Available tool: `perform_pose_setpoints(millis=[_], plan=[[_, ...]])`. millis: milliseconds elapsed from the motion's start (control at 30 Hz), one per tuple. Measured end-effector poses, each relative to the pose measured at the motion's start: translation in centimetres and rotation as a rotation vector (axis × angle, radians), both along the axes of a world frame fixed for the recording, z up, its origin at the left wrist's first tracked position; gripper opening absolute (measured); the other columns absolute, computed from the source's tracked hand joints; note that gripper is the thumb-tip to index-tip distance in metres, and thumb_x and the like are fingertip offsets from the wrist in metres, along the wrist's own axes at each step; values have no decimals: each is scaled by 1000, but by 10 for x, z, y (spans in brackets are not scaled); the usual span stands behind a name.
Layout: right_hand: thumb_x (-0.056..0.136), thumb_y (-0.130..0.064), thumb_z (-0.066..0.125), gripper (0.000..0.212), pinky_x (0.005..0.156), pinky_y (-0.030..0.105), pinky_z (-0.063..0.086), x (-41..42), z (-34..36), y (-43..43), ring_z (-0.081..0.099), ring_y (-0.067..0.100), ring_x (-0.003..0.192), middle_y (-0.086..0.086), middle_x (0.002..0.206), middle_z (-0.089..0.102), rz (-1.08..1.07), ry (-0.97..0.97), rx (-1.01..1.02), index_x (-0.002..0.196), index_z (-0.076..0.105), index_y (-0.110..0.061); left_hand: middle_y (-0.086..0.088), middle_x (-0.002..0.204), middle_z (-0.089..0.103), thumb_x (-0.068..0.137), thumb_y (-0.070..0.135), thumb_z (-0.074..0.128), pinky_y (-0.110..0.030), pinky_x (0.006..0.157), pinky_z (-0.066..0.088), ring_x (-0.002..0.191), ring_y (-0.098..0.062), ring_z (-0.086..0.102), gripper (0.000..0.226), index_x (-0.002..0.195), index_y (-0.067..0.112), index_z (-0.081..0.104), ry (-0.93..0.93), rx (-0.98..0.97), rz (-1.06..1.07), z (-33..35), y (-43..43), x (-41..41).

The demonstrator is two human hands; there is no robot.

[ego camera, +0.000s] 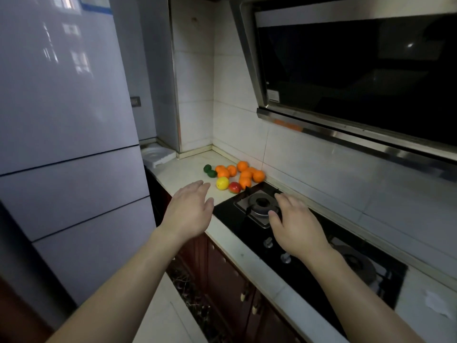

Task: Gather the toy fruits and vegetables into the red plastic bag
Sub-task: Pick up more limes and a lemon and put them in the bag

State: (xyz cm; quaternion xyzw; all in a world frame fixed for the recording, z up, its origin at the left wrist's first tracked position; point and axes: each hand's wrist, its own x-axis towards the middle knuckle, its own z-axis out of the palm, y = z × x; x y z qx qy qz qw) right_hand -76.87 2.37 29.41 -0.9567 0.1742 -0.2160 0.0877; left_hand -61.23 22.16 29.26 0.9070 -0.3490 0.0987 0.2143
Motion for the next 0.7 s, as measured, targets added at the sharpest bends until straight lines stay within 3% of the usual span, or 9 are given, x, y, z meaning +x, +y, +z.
perform_pose_setpoints(millis=[333, 500, 567, 700], plan=[[96, -36, 42, 52, 106, 33, 33, 88, 2, -4, 39, 21, 130, 6, 141, 46, 43, -16, 21, 142, 38, -11, -9, 156, 32, 102, 34, 37, -32, 119, 16, 144, -21, 26, 52, 149, 14, 34, -2, 7, 4, -7, 1, 82], [93, -40, 37, 42, 94, 33, 43, 153, -4, -19, 49, 21, 114, 1, 122, 54, 116, -29, 51, 126, 50, -18, -8, 157, 30, 102, 34, 36, -33, 119, 16, 145, -22, 25, 52, 151, 15, 32, 19, 39, 51, -11, -2, 133], [95, -34, 42, 39, 99, 35, 40, 182, -3, -26, 48, 23, 117, 5, 125, 55, 130, -54, 68, 127, 52, -14, -8, 157, 29, 102, 34, 35, -32, 119, 16, 145, -22, 25, 52, 151, 15, 31, 9, 40, 74, -7, -6, 157], [92, -42, 31, 54, 100, 36, 39, 240, -1, -41, 48, 25, 117, 8, 126, 55, 149, -48, 46, 128, 51, -9, -6, 156, 31, 102, 34, 35, -32, 117, 19, 143, -21, 27, 51, 150, 15, 33, -8, 33, 112, 1, -16, 202]])
